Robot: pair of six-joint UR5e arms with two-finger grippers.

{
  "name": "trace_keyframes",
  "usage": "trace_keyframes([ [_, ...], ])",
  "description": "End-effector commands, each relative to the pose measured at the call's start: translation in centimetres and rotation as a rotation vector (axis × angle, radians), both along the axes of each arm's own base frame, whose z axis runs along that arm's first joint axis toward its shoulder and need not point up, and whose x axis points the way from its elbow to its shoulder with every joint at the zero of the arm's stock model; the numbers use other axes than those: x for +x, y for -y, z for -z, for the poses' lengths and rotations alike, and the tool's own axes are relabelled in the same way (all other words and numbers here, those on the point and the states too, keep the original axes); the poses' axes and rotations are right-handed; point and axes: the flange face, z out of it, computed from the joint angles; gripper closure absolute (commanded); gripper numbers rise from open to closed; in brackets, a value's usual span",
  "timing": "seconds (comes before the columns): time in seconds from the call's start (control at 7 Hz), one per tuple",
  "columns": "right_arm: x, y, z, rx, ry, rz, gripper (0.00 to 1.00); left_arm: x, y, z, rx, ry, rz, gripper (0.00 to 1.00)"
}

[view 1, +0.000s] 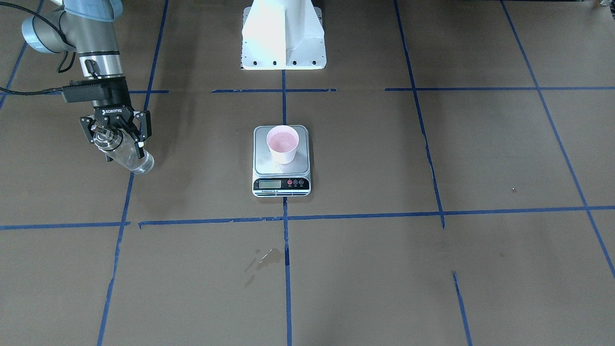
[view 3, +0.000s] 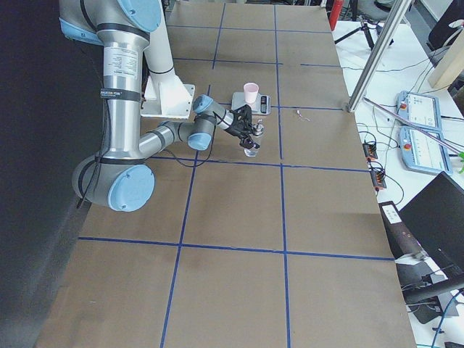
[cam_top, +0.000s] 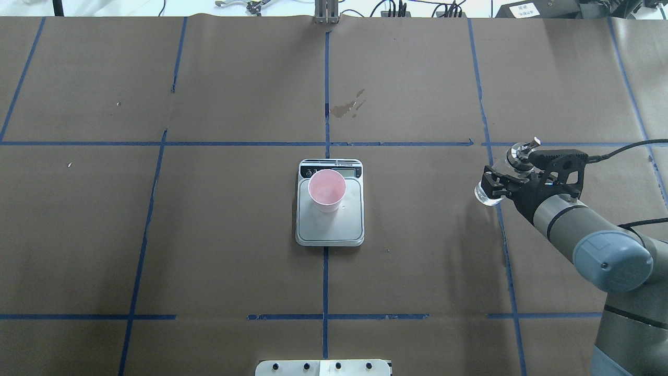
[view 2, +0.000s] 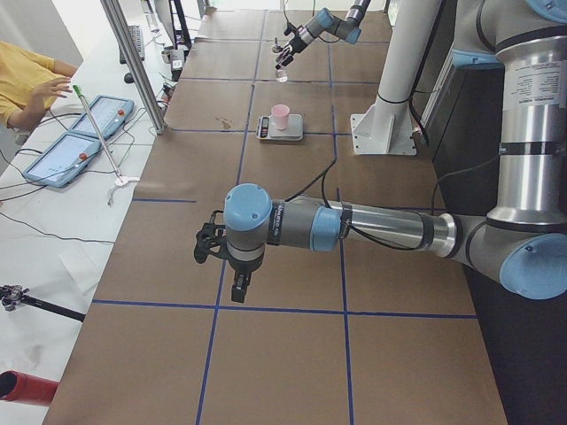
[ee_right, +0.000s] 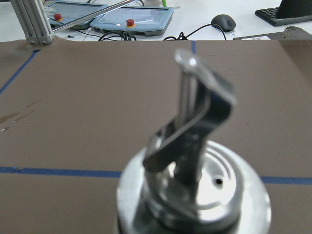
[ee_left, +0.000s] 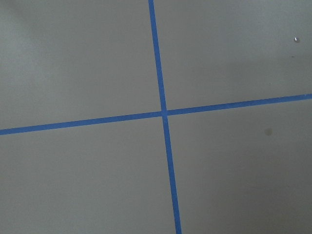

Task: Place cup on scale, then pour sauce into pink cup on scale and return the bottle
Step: 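Tilt the bottle upright and carry it back toward its spot, then lower the bottle onto the table with the right gripper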

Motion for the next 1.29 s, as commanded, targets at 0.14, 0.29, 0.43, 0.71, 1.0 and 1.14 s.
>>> trace_keyframes([
  [0.14,-1.8,-1.5,-0.8,0.029,-0.031,-0.037,1.00,0.0,0.0,-0.2,-0.003,0.000,0.000,0.00],
  [0.29,-2.4,-2.2,-0.8,0.042,-0.041,-0.037,1.00,0.0,0.0,-0.2,-0.003,0.000,0.000,0.00],
  [0.43,-2.6,-2.4,-1.0,0.046,-0.049,-0.040,1.00,0.0,0.0,-0.2,-0.003,0.000,0.000,0.00],
  [0.71,-3.0,-2.5,-1.3,0.037,-0.079,-0.034,0.98,0.0,0.0,-0.2,-0.005,0.000,0.000,0.00],
  [1.0,-3.0,-2.5,-1.4,0.041,-0.091,-0.042,0.84,0.0,0.0,-0.2,-0.005,0.000,0.000,0.00],
  [1.14,-3.2,-2.6,-1.4,0.041,-0.096,-0.040,0.71,0.0,0.0,-0.2,-0.005,0.000,0.000,0.00],
])
